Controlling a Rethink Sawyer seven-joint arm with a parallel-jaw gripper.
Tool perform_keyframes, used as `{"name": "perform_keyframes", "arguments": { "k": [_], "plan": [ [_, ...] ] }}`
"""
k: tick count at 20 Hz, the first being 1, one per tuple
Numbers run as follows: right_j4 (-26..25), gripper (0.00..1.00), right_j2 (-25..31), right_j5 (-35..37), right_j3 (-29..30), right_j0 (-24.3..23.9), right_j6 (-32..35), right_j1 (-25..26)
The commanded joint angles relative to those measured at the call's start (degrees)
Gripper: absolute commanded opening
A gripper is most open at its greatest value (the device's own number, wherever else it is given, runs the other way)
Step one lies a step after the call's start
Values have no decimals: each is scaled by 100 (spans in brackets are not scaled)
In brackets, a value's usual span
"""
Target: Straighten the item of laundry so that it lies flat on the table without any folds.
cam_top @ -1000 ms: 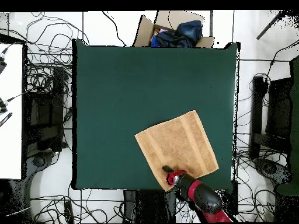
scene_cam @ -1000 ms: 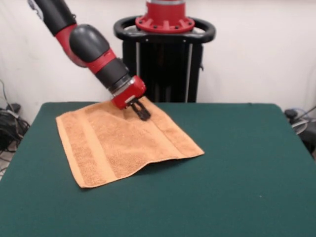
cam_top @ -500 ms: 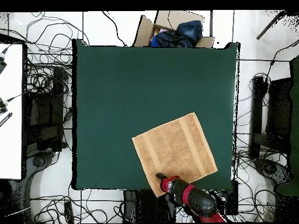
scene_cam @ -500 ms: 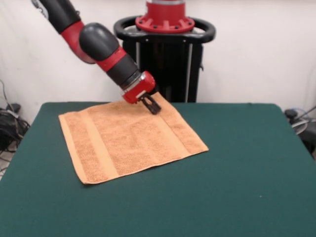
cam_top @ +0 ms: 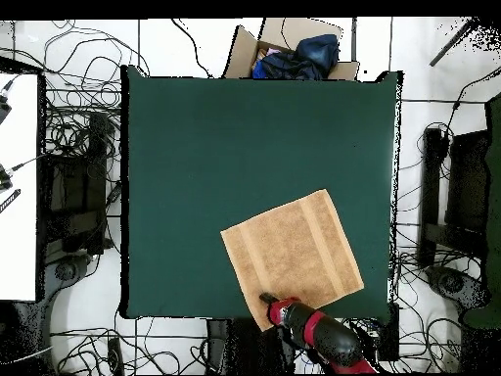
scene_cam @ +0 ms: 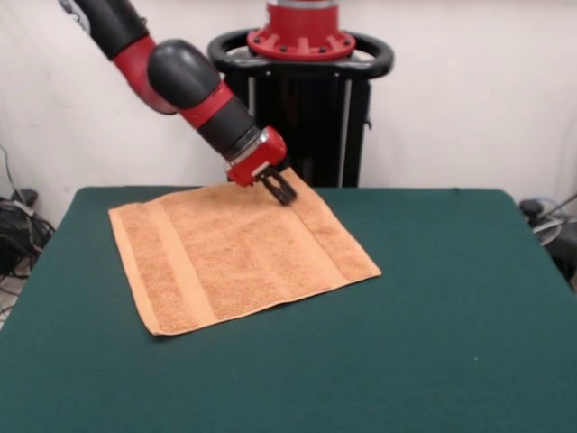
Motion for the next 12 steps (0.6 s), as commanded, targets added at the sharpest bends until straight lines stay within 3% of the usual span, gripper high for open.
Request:
{"name": "perform_keyframes", "arguments": {
  "k": [1, 4, 9, 12],
  "plan": [
    [-132, 0, -35, -403, -216, 347, 1238, -305],
    [-105, 0, 150, -678, 37, 418, 1424, -705],
    [343, 0, 363, -788, 701, 906, 1894, -2093],
    [529, 0, 408, -760, 863, 1077, 1978, -2558]
  ]
}}
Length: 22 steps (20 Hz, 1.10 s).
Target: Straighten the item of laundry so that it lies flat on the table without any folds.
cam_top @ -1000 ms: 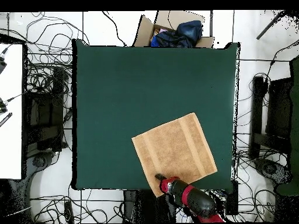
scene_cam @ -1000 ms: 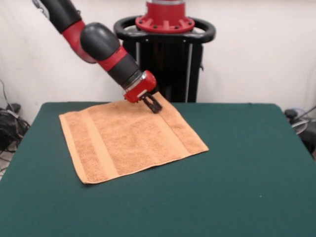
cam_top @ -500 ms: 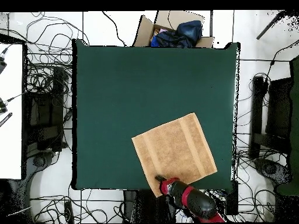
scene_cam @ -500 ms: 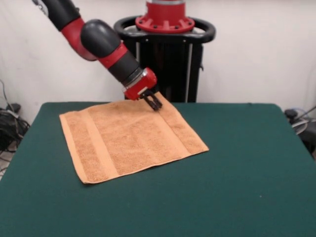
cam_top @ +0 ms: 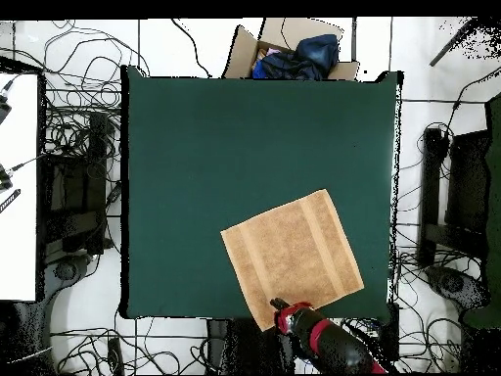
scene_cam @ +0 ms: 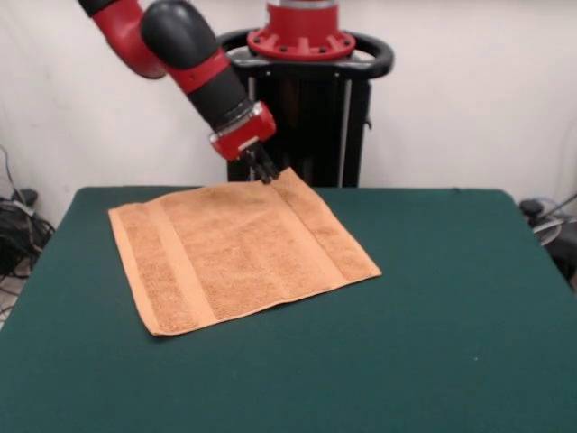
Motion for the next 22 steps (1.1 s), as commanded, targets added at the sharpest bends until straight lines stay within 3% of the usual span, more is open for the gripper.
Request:
{"name": "perform_keyframes", "arguments": {
  "k": [1, 9, 17, 22],
  "plan": [
    [584, 0, 329, -323, 104, 629, 1947, -1236],
    [197, 0, -51, -556, -127, 718, 1504, -1345],
    [-404, 0, -343, -848, -567, 568, 1057, -873],
    [-516, 0, -374, -971, -582, 598, 1143, -789]
  ]
}}
